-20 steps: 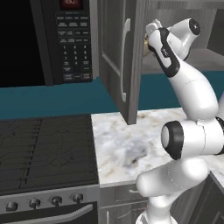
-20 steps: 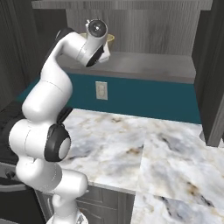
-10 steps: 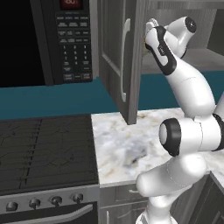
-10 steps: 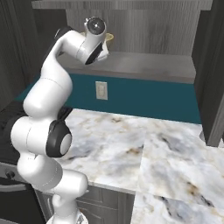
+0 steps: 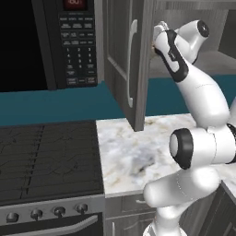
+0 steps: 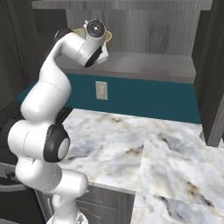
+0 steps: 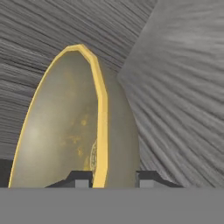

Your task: Take the smaller bowl and place it next to the appetizer plate on the dining counter , and place the larger bowl next to the plate with cooked food.

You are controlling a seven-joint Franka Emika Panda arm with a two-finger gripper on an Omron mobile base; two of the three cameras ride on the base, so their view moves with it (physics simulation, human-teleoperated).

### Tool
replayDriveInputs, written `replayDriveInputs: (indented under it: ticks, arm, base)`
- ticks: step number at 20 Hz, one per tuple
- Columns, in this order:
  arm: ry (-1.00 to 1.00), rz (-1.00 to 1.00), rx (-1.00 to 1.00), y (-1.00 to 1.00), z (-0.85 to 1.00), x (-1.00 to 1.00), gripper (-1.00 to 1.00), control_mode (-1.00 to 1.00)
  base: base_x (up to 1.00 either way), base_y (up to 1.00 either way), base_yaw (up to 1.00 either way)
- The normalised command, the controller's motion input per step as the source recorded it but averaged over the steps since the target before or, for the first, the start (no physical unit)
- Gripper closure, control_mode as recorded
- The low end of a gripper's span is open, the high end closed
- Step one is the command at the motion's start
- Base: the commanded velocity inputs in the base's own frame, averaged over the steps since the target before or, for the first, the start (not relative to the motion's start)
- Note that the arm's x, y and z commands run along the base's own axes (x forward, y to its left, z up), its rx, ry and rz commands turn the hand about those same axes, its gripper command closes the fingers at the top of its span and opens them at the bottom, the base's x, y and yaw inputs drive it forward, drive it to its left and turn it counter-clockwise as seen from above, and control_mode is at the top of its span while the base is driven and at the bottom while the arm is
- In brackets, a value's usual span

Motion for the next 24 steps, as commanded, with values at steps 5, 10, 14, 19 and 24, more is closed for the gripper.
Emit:
replayDriveInputs:
  ticks: [5,10,14,19,24]
  arm:
    - [-0.12,0.00,0.00,-0.28,0.02,-0.82,1.00,-1.00]
    - [-0.15,-0.02,0.00,-0.28,0.03,-0.92,1.00,-1.00]
    - [-0.22,-0.04,0.00,-0.14,0.25,-1.00,1.00,-1.00]
    - [-0.10,-0.03,0.00,-0.08,0.12,-1.00,1.00,-1.00]
    - [0.00,-0.01,0.00,-0.11,0.00,-1.00,1.00,-1.00]
  base:
    - [0.00,0.00,0.00]
    - [0.00,0.00,0.00]
    - [0.00,0.00,0.00]
    - [0.00,0.00,0.00]
    - [0.00,0.00,0.00]
